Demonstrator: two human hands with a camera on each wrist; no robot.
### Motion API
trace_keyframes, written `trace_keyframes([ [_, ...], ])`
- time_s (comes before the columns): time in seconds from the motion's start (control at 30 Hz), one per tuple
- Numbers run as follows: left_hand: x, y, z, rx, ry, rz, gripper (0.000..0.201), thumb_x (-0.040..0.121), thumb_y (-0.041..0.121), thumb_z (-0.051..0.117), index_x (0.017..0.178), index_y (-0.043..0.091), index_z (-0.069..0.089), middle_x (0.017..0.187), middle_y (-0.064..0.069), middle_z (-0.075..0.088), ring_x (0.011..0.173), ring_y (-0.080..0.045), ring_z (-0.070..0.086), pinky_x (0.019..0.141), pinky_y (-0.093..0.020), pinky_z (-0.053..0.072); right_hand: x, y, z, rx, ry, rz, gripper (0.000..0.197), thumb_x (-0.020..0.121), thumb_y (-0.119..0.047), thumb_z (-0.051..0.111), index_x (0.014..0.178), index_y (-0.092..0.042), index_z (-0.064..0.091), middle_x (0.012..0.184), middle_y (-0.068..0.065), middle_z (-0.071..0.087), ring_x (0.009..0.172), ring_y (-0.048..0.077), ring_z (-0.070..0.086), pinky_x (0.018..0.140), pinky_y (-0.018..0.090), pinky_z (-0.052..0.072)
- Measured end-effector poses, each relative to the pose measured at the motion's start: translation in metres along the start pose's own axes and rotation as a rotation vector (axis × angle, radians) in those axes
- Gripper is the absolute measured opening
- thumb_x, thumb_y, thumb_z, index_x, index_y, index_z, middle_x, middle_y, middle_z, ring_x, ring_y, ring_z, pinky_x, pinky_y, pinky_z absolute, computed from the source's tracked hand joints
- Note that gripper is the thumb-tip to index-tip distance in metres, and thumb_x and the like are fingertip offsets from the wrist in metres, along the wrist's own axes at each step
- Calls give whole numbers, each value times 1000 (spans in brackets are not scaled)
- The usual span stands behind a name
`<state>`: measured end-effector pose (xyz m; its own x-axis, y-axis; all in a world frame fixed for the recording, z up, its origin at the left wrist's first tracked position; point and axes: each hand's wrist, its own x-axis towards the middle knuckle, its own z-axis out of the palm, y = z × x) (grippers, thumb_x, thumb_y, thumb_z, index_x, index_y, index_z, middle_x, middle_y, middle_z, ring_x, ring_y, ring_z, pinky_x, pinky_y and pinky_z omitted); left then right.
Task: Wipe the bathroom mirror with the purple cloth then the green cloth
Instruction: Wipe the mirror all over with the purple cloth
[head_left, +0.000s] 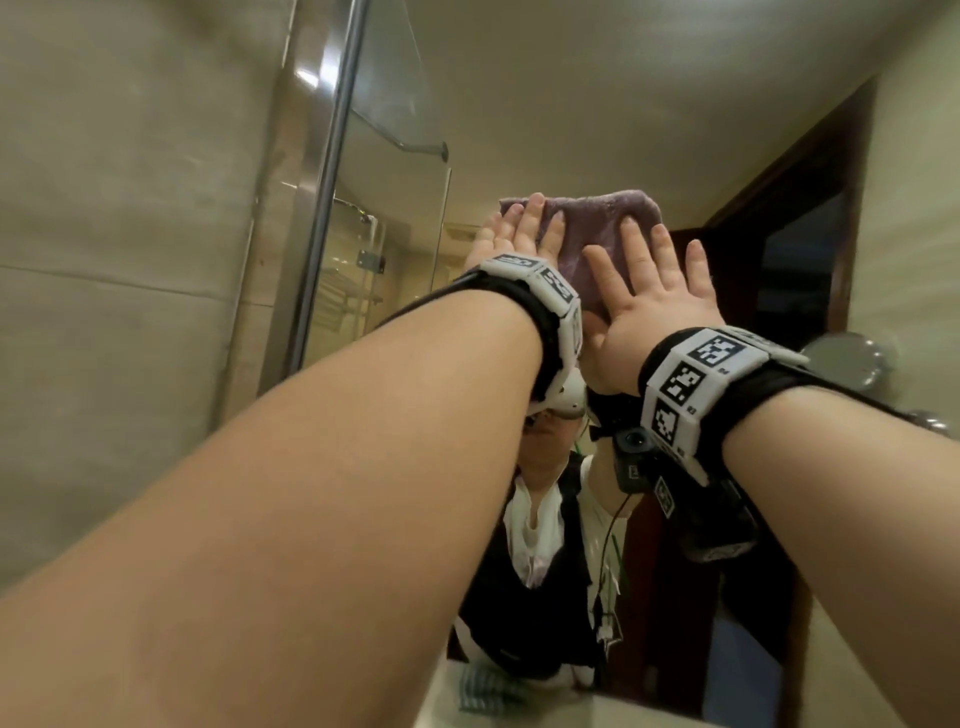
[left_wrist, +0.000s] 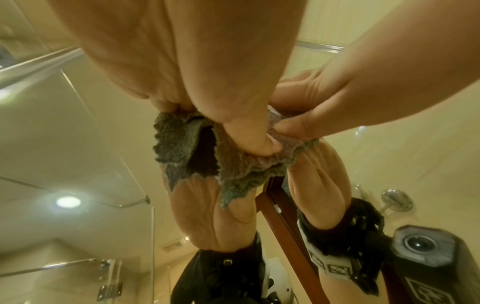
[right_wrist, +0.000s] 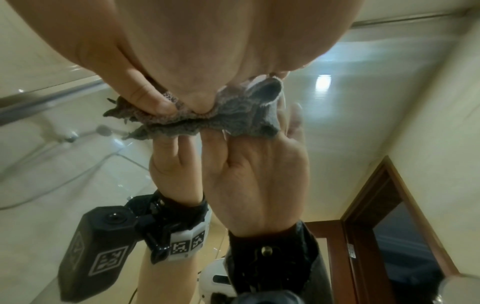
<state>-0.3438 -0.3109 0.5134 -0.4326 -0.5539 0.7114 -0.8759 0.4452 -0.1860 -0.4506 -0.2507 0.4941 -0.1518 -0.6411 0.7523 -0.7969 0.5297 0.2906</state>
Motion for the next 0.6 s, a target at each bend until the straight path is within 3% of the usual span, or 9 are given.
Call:
trace_keyframes([
  [0.27,-2,-55,9,42,6,-55,89,92,57,34,148,8,-16,154,-14,-20,144,-26,-11,117,-38,-7,15,-51,-12,13,23,-72,61,97,-50,16,147,-32,-13,153,6,-25,141,28,-22,113,50,-14],
  [0.47,-18,-106,34,126,-74,-177,109,82,67,44,146,4,-18,154,-17,-18,144,-28,-9,115,-40,-8,23,-107,-19,-2,11,-197,61,98,-49,18,147,-33,-15,153,7,-25,140,31,-22,108,53,-17],
  [0.6,-32,-140,47,220,-156,-213,107,85,66,41,145,4,-20,153,-13,-23,143,-23,-15,114,-43,-9,22,-148,-18,-1,21,-279,62,98,-49,21,148,-31,-12,154,8,-24,140,33,-22,108,54,-18],
])
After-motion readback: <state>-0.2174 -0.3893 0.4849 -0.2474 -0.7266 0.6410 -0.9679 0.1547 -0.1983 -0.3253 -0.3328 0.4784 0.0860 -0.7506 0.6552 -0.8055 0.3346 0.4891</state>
